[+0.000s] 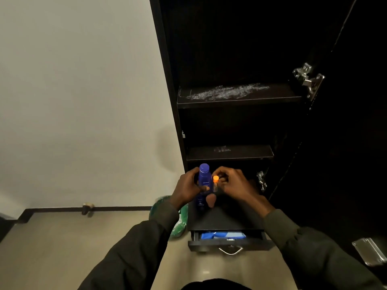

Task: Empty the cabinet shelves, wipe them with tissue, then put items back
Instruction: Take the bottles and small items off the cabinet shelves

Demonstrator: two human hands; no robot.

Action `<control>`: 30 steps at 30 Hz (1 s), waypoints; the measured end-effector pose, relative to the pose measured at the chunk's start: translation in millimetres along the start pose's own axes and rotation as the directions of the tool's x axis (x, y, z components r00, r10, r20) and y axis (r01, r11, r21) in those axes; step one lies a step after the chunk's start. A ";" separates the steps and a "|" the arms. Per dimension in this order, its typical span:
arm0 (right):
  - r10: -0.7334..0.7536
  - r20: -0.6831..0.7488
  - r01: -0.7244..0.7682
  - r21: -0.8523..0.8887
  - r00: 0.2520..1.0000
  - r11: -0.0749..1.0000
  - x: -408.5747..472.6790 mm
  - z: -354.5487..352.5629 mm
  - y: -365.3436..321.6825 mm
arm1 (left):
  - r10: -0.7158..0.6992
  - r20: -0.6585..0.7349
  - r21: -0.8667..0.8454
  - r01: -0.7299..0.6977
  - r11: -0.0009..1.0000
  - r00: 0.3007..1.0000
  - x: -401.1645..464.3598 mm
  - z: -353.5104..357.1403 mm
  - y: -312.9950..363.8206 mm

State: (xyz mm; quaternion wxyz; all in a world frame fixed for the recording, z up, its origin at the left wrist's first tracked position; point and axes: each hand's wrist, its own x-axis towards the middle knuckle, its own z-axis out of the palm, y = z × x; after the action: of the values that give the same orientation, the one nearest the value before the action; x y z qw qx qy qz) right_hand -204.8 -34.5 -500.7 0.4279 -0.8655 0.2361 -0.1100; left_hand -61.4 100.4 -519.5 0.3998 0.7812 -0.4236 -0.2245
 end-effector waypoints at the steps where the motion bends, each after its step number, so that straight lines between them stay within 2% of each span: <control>1: 0.006 0.003 -0.006 -0.002 1.000 1.000 -2.1 5.5 5.3 | -0.012 0.004 0.008 0.011 1.000 1.000 -2.6 4.1 -5.0; 9: 0.094 0.081 -0.091 -0.037 0.992 0.995 -15.4 44.5 38.5 | -0.102 0.068 0.087 0.096 0.992 0.992 -20.4 32.9 -39.1; 23: 0.172 0.097 -0.163 -0.094 0.980 0.982 -17.5 79.8 71.3 | -0.188 0.083 0.299 0.155 0.941 0.979 -24.2 62.9 -67.7; 30: 0.220 0.098 -0.198 -0.201 0.971 0.959 -13.6 90.4 84.2 | -0.217 0.100 0.365 0.167 0.916 0.971 -17.9 69.1 -81.0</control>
State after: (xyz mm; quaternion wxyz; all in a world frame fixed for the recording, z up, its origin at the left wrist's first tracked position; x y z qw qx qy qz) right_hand -207.6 -9.4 -622.4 0.3659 -0.8775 0.3097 0.0108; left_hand -79.6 111.5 -625.4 0.1984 0.8606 -0.4050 -0.2365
